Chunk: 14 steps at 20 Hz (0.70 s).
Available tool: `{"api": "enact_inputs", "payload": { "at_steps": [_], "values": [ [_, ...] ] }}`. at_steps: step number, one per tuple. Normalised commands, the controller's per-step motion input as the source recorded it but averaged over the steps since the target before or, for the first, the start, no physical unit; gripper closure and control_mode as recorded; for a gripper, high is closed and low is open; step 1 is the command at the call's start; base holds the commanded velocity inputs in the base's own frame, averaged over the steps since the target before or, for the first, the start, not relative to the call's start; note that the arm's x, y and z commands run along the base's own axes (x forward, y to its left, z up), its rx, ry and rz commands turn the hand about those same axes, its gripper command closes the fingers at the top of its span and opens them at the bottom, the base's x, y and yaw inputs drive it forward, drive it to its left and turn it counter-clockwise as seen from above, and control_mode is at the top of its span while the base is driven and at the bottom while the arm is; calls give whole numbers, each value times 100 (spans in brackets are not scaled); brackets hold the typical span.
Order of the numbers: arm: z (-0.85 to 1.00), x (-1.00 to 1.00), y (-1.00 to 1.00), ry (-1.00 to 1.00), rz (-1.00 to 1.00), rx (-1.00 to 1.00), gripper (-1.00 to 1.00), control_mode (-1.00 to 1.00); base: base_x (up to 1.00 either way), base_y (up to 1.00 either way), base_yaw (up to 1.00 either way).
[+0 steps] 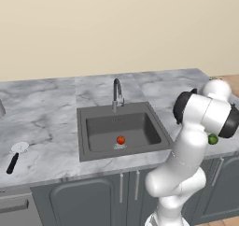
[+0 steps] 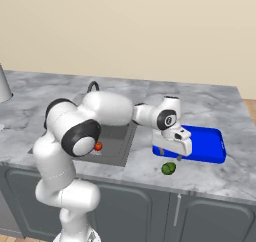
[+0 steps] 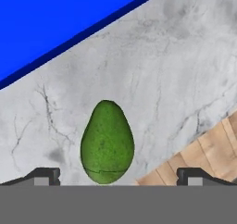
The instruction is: Pick up all produce items and place them in the sink. Turn on the sink faucet to wash them. Then turn the sink off and put them in the tray.
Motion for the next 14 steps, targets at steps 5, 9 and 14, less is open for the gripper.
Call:
{"api": "enact_inputs", "payload": {
  "at_steps": [5,9,14],
  "values": [
    [-13,2,-16,2,5,6,-100,-100,0,0,0],
    [-8,0,-14,0,2,5,-100,-100,0,0,0],
    [-16,0,0,1,3,4,-100,-100,0,0,0]
  ]
}}
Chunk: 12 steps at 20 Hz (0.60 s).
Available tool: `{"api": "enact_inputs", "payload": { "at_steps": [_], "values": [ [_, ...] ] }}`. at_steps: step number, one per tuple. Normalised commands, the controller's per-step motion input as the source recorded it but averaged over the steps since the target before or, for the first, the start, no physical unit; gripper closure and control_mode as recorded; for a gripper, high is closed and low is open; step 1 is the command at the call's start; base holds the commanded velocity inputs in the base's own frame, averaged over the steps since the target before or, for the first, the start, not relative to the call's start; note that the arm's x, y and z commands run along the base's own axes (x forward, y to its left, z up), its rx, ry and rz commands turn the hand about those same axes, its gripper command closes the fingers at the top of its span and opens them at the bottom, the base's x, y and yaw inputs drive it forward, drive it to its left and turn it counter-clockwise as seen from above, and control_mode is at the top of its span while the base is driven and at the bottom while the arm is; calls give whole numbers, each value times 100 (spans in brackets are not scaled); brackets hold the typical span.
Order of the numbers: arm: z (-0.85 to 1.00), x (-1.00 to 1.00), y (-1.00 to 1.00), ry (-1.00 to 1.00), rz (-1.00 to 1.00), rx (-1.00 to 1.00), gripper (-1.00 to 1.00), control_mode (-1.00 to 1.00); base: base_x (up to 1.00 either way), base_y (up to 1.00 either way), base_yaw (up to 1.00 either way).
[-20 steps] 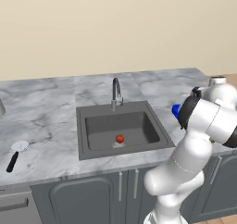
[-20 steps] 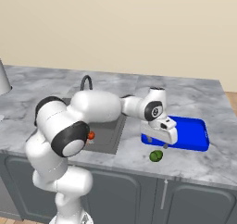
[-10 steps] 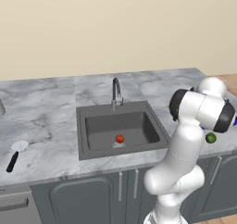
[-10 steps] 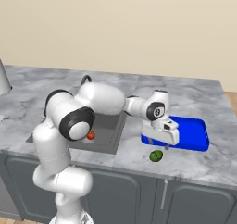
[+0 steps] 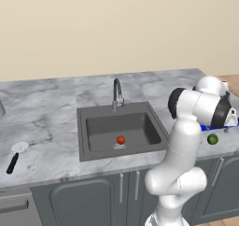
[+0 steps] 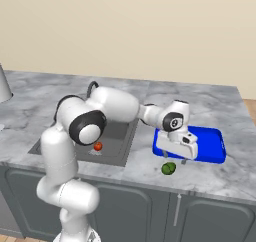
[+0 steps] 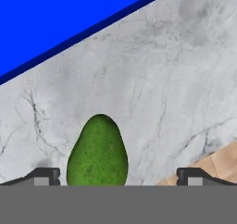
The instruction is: Pick up all produce items and place them in the sink. Turn on the sink faucet to wash them. Then turn the sink off and put them in the tray.
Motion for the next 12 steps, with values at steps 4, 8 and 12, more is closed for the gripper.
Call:
{"api": "enact_inputs", "payload": {
  "at_steps": [4,8,12],
  "values": [
    [-12,0,0,0,4,4,-100,-100,0,0,0],
    [-4,-4,6,0,3,1,-100,-100,0,0,0],
    [0,-12,18,0,3,0,-100,-100,0,0,0]
  ]
}}
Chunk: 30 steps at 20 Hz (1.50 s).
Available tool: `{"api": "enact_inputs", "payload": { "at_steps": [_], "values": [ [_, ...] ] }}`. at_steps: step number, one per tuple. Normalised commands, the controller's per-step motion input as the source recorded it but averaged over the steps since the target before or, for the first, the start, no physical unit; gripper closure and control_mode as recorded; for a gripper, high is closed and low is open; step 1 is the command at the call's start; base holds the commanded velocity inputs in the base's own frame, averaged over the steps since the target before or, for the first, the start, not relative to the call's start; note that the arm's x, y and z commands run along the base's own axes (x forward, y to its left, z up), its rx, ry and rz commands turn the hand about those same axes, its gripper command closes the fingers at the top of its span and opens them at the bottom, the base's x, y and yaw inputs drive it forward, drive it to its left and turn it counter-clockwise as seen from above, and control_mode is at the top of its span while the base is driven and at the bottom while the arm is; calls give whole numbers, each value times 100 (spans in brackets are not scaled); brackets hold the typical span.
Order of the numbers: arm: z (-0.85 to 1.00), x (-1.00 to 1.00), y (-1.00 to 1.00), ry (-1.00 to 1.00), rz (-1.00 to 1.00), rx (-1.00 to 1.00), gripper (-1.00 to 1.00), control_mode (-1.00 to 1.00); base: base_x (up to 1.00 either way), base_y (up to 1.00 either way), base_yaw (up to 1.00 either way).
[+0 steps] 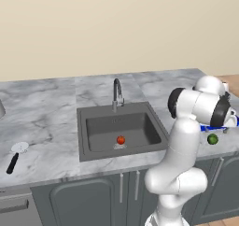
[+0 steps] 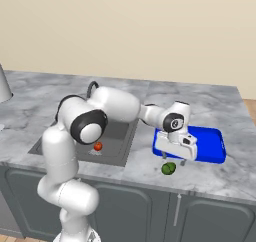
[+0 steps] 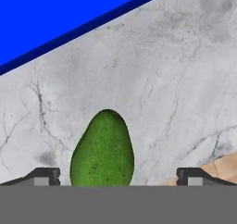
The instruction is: Pick up all produce items and place them in the sink. Turn on the sink faucet to wash them. Then turn the sink off and put them in the tray.
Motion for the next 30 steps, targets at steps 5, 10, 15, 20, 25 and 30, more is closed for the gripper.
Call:
{"api": "enact_inputs", "payload": {
  "at_steps": [5,10,15,20,25,30],
  "values": [
    [0,-16,28,-2,3,0,-100,-100,0,0,0],
    [0,-14,19,-5,3,0,-100,-100,0,0,0],
    [-1,-8,1,-8,0,0,-100,-100,0,0,0],
    [-3,0,-1,-9,0,0,-100,-100,0,0,0],
    [-7,0,-4,-8,0,0,-100,-100,0,0,0],
    [-6,0,-17,-3,0,0,-100,-100,0,0,0]
  ]
}}
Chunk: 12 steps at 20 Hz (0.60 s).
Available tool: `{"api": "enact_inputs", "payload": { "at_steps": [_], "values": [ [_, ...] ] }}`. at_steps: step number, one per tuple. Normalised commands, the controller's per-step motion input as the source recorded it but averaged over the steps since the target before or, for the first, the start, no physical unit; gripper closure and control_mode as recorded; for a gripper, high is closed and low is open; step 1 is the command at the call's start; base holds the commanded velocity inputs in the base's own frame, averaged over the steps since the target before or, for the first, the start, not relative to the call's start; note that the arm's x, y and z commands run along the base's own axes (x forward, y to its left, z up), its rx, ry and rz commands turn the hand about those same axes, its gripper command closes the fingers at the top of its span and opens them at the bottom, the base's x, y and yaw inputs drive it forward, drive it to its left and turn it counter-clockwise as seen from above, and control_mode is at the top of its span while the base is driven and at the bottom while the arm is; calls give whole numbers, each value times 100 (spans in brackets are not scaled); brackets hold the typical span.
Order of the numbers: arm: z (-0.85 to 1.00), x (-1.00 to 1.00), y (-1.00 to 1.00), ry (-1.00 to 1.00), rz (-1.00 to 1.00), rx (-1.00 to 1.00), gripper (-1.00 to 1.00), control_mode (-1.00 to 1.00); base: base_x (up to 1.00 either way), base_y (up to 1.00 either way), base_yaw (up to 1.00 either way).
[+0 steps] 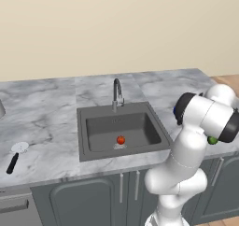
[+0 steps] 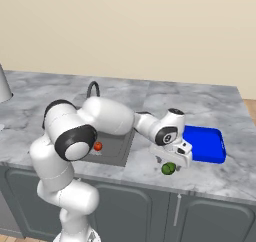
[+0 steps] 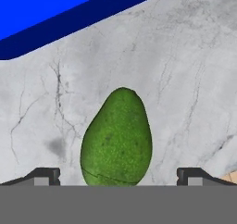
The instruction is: Pick up all produce items and place them in the sink. Turn on the sink faucet to wash them. Then turn the sink off and put them in the tray.
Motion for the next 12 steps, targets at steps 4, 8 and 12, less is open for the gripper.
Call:
{"api": "enact_inputs", "payload": {
  "at_steps": [4,8,12],
  "values": [
    [-8,0,-9,-2,0,0,-100,-100,0,0,0],
    [-4,3,0,-4,0,0,-100,-100,0,0,0],
    [-4,5,0,-5,0,0,-100,-100,0,0,0]
  ]
}}
